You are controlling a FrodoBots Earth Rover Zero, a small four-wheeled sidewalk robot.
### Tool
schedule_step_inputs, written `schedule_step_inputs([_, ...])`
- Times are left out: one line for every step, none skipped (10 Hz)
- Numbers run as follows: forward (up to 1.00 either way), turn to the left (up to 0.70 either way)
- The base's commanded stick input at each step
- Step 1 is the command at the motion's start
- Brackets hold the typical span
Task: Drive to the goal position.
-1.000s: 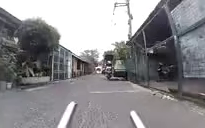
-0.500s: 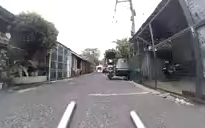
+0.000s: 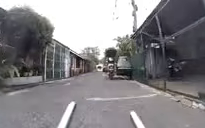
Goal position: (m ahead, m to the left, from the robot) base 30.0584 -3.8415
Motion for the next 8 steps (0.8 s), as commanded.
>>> schedule_step_inputs([0.85,0.0])
schedule_step_inputs([0.85,0.0])
schedule_step_inputs([0.85,0.0])
schedule_step_inputs([0.85,0.0])
schedule_step_inputs([0.85,0.01])
schedule_step_inputs([0.85,0.04])
schedule_step_inputs([0.85,0.02])
schedule_step_inputs([0.85,0.0])
